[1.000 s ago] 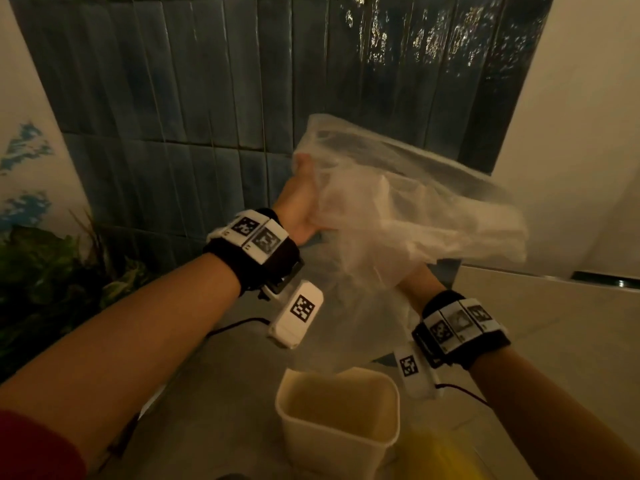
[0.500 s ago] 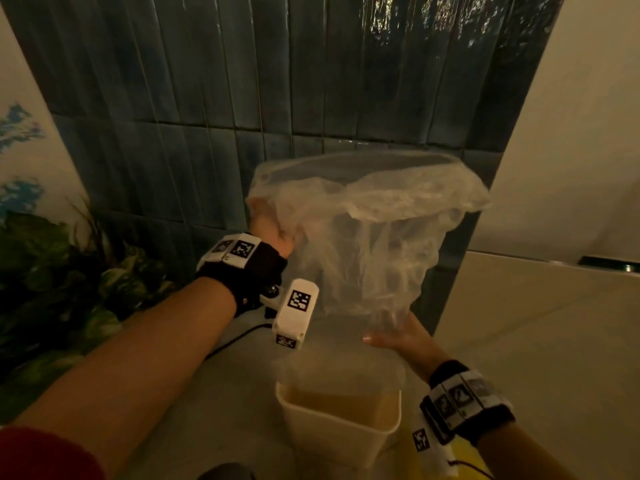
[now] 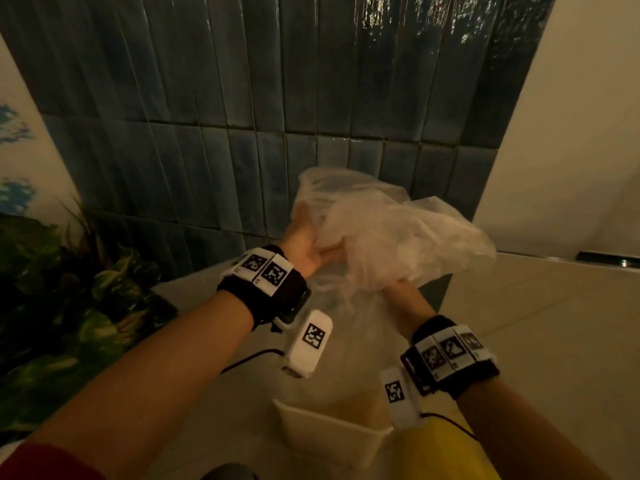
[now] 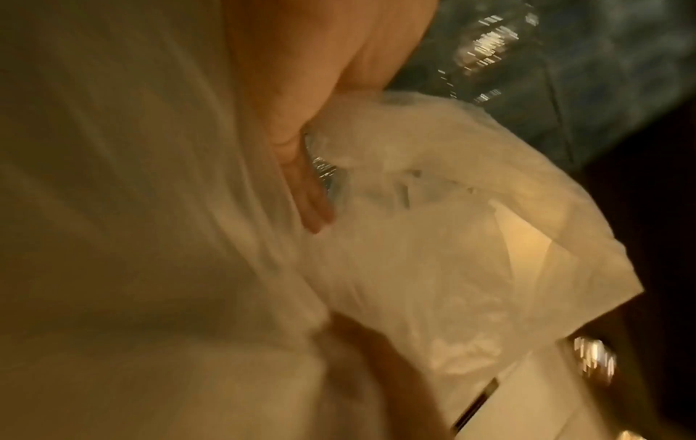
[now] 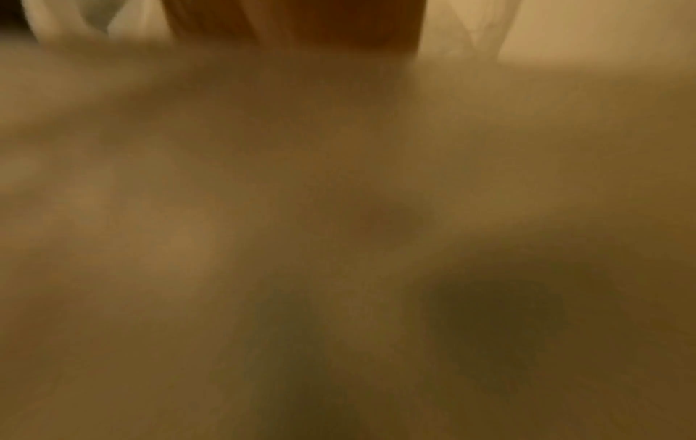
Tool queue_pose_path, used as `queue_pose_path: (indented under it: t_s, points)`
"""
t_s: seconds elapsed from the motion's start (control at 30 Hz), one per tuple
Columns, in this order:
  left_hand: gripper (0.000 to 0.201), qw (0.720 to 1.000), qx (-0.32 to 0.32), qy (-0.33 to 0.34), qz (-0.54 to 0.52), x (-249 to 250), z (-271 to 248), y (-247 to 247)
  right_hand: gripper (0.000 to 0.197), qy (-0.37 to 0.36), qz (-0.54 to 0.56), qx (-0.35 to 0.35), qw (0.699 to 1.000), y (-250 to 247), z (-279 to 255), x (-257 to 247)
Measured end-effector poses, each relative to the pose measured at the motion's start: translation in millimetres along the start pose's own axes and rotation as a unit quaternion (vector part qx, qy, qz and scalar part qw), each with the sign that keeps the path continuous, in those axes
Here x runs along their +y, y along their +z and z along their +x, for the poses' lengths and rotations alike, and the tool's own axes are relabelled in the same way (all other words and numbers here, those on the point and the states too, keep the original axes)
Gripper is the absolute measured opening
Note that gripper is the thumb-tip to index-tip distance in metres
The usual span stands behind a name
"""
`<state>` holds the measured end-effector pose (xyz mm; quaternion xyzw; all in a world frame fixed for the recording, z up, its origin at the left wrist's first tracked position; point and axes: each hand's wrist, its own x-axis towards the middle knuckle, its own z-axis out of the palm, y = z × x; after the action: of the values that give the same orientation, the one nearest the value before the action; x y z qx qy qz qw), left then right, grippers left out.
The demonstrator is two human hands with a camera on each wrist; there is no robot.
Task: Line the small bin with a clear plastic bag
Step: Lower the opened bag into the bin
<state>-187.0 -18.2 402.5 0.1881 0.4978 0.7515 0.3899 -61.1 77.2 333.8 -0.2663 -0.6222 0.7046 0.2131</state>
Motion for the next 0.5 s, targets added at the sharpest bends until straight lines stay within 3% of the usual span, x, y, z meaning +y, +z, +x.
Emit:
queue_pose_path:
  t_s: [0.17,0.23,0.33,0.43,0.5]
  points:
    - [0.069,0.968,0.028,-0.006,0.25,-0.8,4.7,-19.8,0.023,-0.025,-0.024,0.034,0.999,-26.6,2.5,-10.6]
    - [0.071,0.971,-0.001,-0.062,0.233,-9.1,4.8,-24.2,0.019,-0.027,-0.024,0.033,0.999,-25.7,5.2,-12.8]
    - [0.058,0.98,-0.104,-0.13,0.113,-20.5,3.7,-20.7,0.024,-0.004,-0.024,-0.025,0.999,-15.0,6.0,-12.6]
    - [0.045,0.984,-0.127,-0.106,0.06,-25.5,3.3,-3.0,0.024,0.009,-0.068,-0.086,0.994,-1.3,-0.3,-16.3]
    - [0.037,0.989,-0.094,-0.075,0.089,-18.3,-0.1,5.5,0.018,0.01,-0.087,-0.068,0.994,-1.9,-3.1,-17.5]
